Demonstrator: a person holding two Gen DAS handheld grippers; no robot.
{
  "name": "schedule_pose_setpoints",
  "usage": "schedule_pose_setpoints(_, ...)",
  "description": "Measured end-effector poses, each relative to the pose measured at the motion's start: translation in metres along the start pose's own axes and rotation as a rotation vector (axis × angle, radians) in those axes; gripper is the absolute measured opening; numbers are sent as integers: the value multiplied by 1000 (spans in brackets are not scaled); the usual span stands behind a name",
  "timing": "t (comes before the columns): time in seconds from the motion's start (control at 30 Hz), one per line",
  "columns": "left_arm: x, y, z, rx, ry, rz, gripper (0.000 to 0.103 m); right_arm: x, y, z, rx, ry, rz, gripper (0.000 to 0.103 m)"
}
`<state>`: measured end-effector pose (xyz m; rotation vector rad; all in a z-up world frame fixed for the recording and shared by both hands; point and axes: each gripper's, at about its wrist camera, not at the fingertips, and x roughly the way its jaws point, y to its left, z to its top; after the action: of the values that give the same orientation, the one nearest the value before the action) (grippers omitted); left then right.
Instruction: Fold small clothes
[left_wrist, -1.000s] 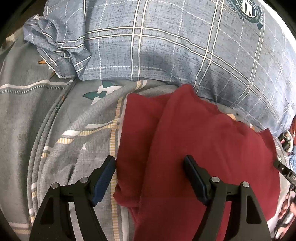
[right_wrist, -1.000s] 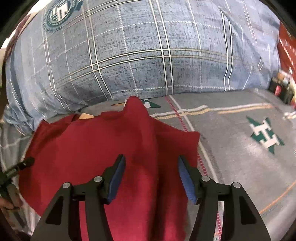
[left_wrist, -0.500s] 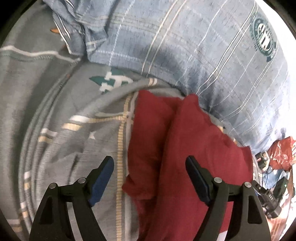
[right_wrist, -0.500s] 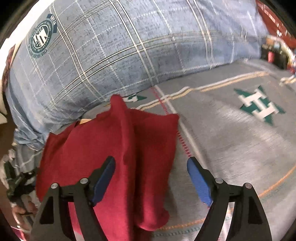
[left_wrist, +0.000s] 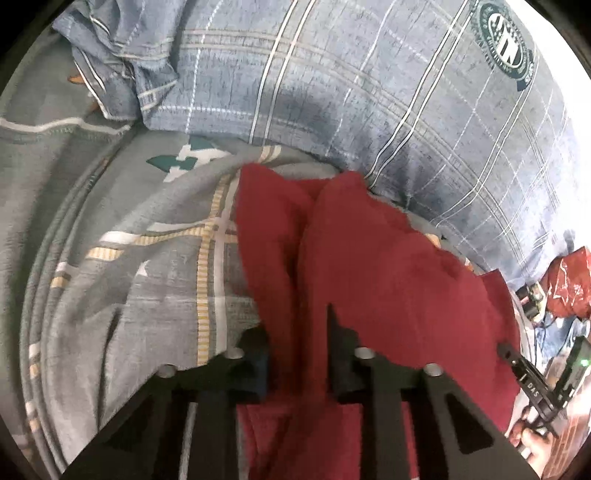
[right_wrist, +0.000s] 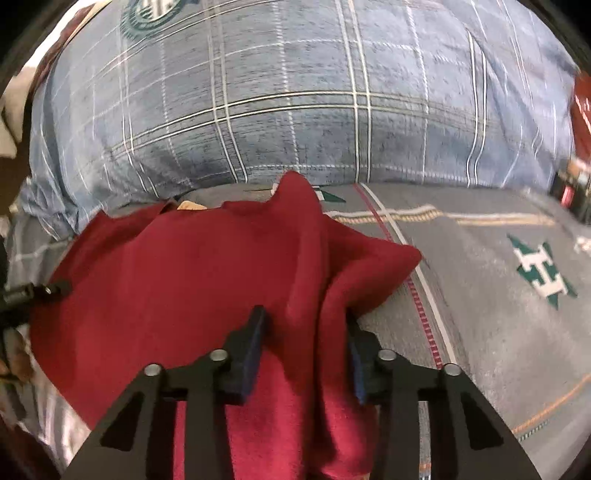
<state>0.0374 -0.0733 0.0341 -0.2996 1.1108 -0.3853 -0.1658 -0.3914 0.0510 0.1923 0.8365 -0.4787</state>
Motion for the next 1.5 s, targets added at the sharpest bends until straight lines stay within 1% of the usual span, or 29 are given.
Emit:
schedule_pose_setpoints(0.07,-13,-2,-3,-14,-19,-23,15,-11,-2,3,2,-32,8,19)
schedule_pose_setpoints(0.17,-37,0,-12,-48,-32,-95,14,-35,-12,10,53,-81,80,16)
schedule_pose_setpoints(0.27,-64,1,-29,-54,-31,-127,14,-52,-15,15,76,-103,125,15)
schedule_pose_setpoints(0.33,-80,5,-38,-58,-29,-141,14,-70,-16,14,74,-118,154,14)
schedule_pose_setpoints(0.37,-87,7,-41,-56,-27,-147,14,-75,-16,13,72,-122,154,14)
schedule_pose_setpoints(0.47,-98,13,-53,-57,-24,-131,15,-88,-18,7,74,-110,164,14)
schedule_pose_setpoints(0.53,-88,21,-57,-78,-1,-100,16,-87,-22,3,85,-92,172,14)
schedule_pose_setpoints(0.6,-75,32,-57,-102,19,-55,19,-74,-26,1,91,-50,150,14)
schedule_pose_setpoints(0.63,-66,40,-57,-120,39,-30,21,-61,-29,1,111,-30,140,15)
schedule_pose_setpoints(0.67,-61,47,-58,-135,52,-14,31,-52,-32,1,130,-23,131,20)
schedule_pose_setpoints(0.7,-61,51,-58,-149,48,-13,38,-43,-35,0,151,-23,85,25)
schedule_pose_setpoints(0.73,-65,53,-58,-151,37,-13,39,-42,-37,-1,159,-28,36,28)
schedule_pose_setpoints(0.77,-69,52,-57,-139,23,12,44,-43,-38,-1,159,-34,1,30)
schedule_pose_setpoints(0.8,-72,52,-56,-127,10,36,50,-50,-38,0,147,-61,-19,30)
schedule_pose_setpoints(0.83,-77,50,-55,-113,-16,77,52,-56,-37,2,139,-85,-27,33)
schedule_pose_setpoints(0.87,-82,47,-56,-104,-34,95,53,-64,-33,4,124,-116,-29,41)
schedule_pose_setpoints(0.9,-87,43,-57,-93,-54,103,54,-70,-27,5,103,-141,-16,45)
schedule_pose_setpoints(0.93,-90,40,-57,-83,-64,104,54,-73,-17,7,68,-152,18,49)
schedule_pose_setpoints(1.0,-94,32,-59,-52,-83,109,55,-64,4,9,5,-120,76,50)
schedule_pose_setpoints(1.07,-94,27,-63,-21,-73,115,56,-44,21,11,-36,-74,86,49)
schedule_pose_setpoints(1.17,-88,21,-69,-6,-44,126,56,4,35,14,-70,13,37,47)
schedule_pose_setpoints(1.2,-87,22,-69,-2,-35,132,56,17,38,11,-78,31,21,48)
schedule_pose_setpoints(1.23,-87,22,-68,-2,-35,135,56,20,42,11,-98,6,-7,52)
schedule_pose_setpoints(1.27,-89,22,-68,-4,-38,138,57,19,45,11,-121,-9,-37,51)
schedule_pose_setpoints(1.3,-86,20,-66,-3,-42,143,59,17,50,14,-131,4,-54,51)
schedule_pose_setpoints(1.33,-86,19,-65,0,-44,150,59,13,52,17,-122,-1,-39,51)
schedule_pose_setpoints(1.4,-82,18,-62,5,-49,160,59,0,62,26,-103,-36,49,51)
schedule_pose_setpoints(1.47,-79,17,-61,7,-50,163,59,-8,87,36,-134,-48,153,51)
schedule_pose_setpoints(1.5,-81,17,-61,11,-51,165,59,-8,101,41,-154,-49,223,51)
